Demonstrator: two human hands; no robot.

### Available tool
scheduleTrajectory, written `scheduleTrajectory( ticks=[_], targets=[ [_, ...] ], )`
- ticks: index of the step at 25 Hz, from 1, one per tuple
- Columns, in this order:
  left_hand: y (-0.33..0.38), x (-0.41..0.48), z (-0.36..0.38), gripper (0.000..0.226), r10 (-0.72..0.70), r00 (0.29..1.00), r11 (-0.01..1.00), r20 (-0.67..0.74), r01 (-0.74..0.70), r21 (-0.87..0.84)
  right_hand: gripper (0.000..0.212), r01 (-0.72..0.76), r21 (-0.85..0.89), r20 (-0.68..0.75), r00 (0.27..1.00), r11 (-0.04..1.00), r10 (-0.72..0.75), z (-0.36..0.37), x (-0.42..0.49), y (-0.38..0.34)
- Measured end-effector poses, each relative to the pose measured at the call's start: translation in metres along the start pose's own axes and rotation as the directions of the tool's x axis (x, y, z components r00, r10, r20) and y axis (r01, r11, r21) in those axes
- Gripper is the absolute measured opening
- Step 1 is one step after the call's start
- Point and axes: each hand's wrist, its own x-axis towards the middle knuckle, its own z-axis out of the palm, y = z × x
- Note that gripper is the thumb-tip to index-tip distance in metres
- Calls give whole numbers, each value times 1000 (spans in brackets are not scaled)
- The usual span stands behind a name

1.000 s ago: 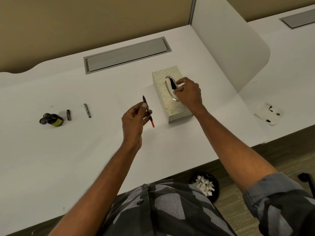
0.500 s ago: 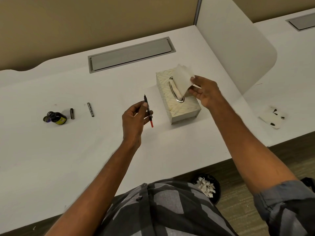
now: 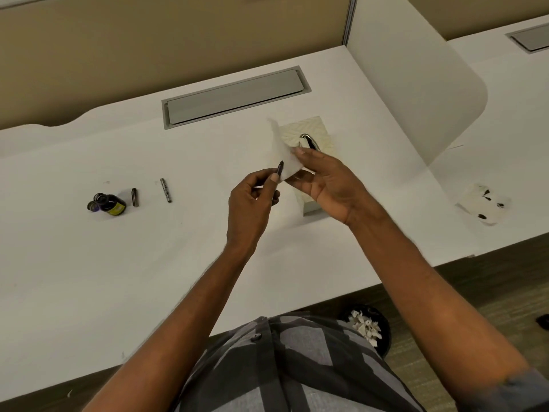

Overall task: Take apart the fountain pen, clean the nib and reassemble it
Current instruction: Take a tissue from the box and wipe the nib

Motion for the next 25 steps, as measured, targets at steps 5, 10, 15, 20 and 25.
scheduleTrajectory(
  ticks=[5, 10, 15, 20, 25],
  targets=[
    [6, -11, -19, 23, 75, 997, 989, -9, -74, 126, 27, 59, -50, 38, 998, 997, -57, 9, -5, 12],
    [14, -20, -42, 25, 198, 980, 955, 17, -197, 220, 33, 124, -188, 15, 992, 974, -123, 21, -5, 20],
    [13, -22, -73, 16, 436, 899, 772, 42, -397, 496, 30, 94, -144, 49, 995, 985, -88, 41, -4, 43],
    [17, -12, -104, 16, -43, 990, 987, 135, 21, 160, 36, 176, -194, 85, 983, 965, -162, 58, -3, 57],
    [8, -16, -125, 16, 398, 909, 758, 125, -402, 513, 64, 162, -189, 20, 987, 969, -161, 79, -1, 72]
  ],
)
